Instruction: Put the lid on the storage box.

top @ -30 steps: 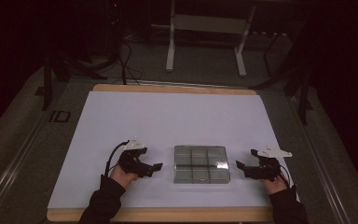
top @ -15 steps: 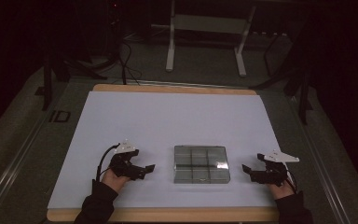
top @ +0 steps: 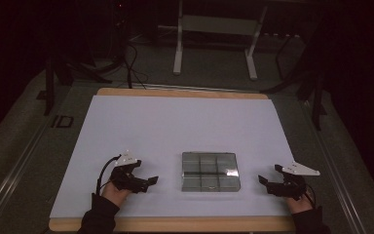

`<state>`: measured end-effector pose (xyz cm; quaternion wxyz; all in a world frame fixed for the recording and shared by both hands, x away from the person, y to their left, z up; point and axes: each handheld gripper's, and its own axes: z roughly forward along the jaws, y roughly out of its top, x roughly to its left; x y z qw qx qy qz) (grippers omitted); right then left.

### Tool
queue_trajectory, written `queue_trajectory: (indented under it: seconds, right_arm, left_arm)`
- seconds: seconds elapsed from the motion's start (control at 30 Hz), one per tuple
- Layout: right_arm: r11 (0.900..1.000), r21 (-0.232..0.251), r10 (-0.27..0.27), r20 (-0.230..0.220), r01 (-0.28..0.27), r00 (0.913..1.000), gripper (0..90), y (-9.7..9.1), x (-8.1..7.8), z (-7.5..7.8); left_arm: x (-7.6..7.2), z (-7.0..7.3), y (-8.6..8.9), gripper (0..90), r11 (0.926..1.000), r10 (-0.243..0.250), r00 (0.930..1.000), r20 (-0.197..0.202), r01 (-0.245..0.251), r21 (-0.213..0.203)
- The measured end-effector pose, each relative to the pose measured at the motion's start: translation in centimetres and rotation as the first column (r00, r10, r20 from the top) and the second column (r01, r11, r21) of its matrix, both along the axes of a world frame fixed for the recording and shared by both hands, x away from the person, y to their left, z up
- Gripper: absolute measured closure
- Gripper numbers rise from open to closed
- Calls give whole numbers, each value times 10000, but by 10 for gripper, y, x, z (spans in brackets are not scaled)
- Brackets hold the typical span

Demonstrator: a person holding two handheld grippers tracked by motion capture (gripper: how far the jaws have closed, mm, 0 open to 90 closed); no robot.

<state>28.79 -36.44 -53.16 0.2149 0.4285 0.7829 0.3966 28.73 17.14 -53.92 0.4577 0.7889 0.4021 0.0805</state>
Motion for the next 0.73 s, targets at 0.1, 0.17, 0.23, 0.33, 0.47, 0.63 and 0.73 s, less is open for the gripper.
queue_trajectory:
  seconds: [0.1,0.17,0.23,0.33,0.47,0.63,0.73]
  right_arm:
    - [10000,18,-54,1,54,10000,154,0,0,0]
    - [10000,-13,-52,12,52,10000,154,0,0,-1]
    - [10000,-9,-80,24,80,10000,154,0,0,-1]
    - [9999,66,-148,76,147,9999,155,-1,-1,-1]
    - [9999,68,-148,93,147,9998,155,-1,-1,-1]
    - [9998,26,-173,128,172,9998,157,-1,-1,-1]
    - [9998,27,-187,163,186,9997,157,-1,-2,-1]
  left_arm:
    - [0,-1,1,23,10000,56,10000,59,-56,-23]
    - [0,-2,1,23,9999,120,9999,78,-120,-15]
    - [-1,-2,1,23,9999,113,9999,115,-113,12]
    - [-2,-2,1,24,9999,134,9997,200,-134,-3]
    - [-3,-1,1,24,9998,214,9993,321,-212,-42]
    - [-4,-1,1,24,9995,310,9985,440,-308,-62]
    - [-4,-1,2,24,9995,308,9987,412,-304,-94]
